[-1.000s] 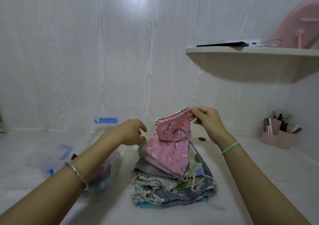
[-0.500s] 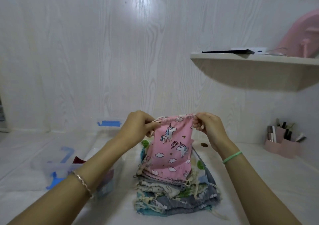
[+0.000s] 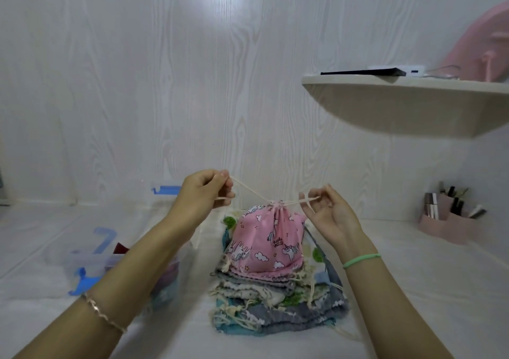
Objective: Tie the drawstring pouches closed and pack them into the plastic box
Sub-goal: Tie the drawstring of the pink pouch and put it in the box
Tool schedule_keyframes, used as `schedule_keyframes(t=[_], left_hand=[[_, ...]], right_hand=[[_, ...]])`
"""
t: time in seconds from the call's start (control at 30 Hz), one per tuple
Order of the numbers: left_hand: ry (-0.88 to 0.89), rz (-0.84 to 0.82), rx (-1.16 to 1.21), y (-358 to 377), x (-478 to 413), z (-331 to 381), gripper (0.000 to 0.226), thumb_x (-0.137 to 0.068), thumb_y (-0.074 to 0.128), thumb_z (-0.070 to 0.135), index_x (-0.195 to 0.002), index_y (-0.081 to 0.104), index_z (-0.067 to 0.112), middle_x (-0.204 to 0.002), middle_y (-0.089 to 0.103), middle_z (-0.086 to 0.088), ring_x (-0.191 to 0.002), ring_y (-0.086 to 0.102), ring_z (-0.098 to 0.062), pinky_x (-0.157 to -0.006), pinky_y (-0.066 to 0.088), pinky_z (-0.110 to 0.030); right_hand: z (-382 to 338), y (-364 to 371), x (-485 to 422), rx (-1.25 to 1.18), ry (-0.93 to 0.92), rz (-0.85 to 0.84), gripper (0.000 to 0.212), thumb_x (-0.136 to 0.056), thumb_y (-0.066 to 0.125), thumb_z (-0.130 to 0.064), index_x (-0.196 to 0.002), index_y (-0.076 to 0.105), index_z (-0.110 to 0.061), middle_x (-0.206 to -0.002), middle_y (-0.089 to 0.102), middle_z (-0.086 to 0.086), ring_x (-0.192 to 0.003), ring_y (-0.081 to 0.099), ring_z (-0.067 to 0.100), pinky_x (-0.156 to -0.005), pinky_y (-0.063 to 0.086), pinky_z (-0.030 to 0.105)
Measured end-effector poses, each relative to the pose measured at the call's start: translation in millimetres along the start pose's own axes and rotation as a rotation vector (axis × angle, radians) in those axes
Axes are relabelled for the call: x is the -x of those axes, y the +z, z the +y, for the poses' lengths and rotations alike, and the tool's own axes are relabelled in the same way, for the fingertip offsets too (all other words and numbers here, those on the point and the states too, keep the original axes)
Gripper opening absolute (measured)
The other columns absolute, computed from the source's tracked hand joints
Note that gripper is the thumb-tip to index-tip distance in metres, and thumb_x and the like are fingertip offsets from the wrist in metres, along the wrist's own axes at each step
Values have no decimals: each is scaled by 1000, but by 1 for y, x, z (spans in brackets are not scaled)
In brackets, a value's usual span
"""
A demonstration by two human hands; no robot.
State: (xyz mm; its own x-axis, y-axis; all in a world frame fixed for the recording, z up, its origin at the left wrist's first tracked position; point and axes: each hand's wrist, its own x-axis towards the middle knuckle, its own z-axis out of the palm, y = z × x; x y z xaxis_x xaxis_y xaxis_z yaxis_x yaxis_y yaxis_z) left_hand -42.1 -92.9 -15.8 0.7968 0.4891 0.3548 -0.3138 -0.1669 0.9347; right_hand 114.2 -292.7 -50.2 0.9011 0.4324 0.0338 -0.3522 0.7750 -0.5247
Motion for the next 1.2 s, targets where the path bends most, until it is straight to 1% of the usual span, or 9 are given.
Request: schedule_keyframes(t=[0.13, 0.27, 0.43, 0.6, 0.7, 0.83, 0.93, 1.07, 1.2], left_hand=[[37, -105, -27, 10, -6, 18, 30, -101, 44, 21, -80, 62, 9, -97, 71, -10, -89, 71, -20, -83, 56, -32], [46, -201, -123, 28, -15, 30, 28, -100, 46, 24, -84, 64, 12, -87, 69, -4, -76, 66, -9, -77, 53, -27], [-62, -307, -141, 47, -31, 34, 29, -99, 49, 25, -97, 68, 3, -81, 64, -6, -73, 60, -14, -75, 55, -26], [-141, -450, -282, 55, -28, 12, 37, -99, 48, 37, -107, 62, 4, -88, 68, -14, -73, 62, -22, -70, 54, -30], [0, -418, -353, 50, -25, 1, 25, -91, 63, 27, -93, 73, 4, -71, 67, -11, -58, 56, -13, -56, 46, -18], [20, -363, -379, 43, -29, -7, 13, -82, 75, 17, -90, 77, 7, -67, 70, -9, -51, 56, -4, -55, 46, -15], [16, -375, -391, 44, -27, -12, 19, -84, 73, 20, -83, 76, 1, -66, 67, -11, -53, 54, -7, -54, 45, -17], [-26, -381, -312, 46, -24, -14, 30, -91, 63, 17, -83, 68, -11, -61, 59, -7, -53, 49, -10, -52, 42, -17], [-44, -406, -319, 44, -21, -13, 25, -93, 56, 13, -80, 65, -6, -59, 50, -1, -49, 40, -8, -49, 33, -17]], right_hand=[[10, 21, 6, 424, 34, -164, 14, -87, 62, -8, -96, 64, 3, -67, 51, 3, -50, 41, 5, -44, 37, 14], [21, 38, 24, 910, 65, -375, 16, -94, 54, -3, -97, 68, 5, -65, 59, 0, -50, 37, 5, -52, 33, 17], [22, 52, 35, 1121, -43, -426, 20, -90, 63, -17, -92, 75, -1, -55, 48, -2, -49, 35, 8, -49, 25, 20], [15, 45, 25, 1064, -119, -307, 26, -93, 61, -14, -71, 70, -6, -57, 46, 3, -47, 34, 8, -43, 26, 15], [15, 42, 19, 1025, -105, -272, 19, -92, 61, -12, -86, 73, 2, -57, 46, 3, -46, 34, 7, -41, 25, 14], [22, 43, 17, 1075, -146, -242, 21, -89, 67, -15, -88, 73, 5, -64, 52, 7, -51, 40, 9, -46, 31, 18], [26, 50, 19, 1087, -152, -221, 21, -86, 71, -12, -90, 69, 8, -66, 59, 12, -50, 50, 10, -46, 40, 17], [18, 57, 23, 1080, -100, -199, 25, -84, 69, -5, -104, 55, -7, -65, 55, 6, -46, 44, 9, -40, 35, 18], [14, 50, 30, 1382, -186, -329, 41, -81, 60, 7, -115, 64, -16, -78, 61, 1, -56, 53, 8, -54, 43, 22]])
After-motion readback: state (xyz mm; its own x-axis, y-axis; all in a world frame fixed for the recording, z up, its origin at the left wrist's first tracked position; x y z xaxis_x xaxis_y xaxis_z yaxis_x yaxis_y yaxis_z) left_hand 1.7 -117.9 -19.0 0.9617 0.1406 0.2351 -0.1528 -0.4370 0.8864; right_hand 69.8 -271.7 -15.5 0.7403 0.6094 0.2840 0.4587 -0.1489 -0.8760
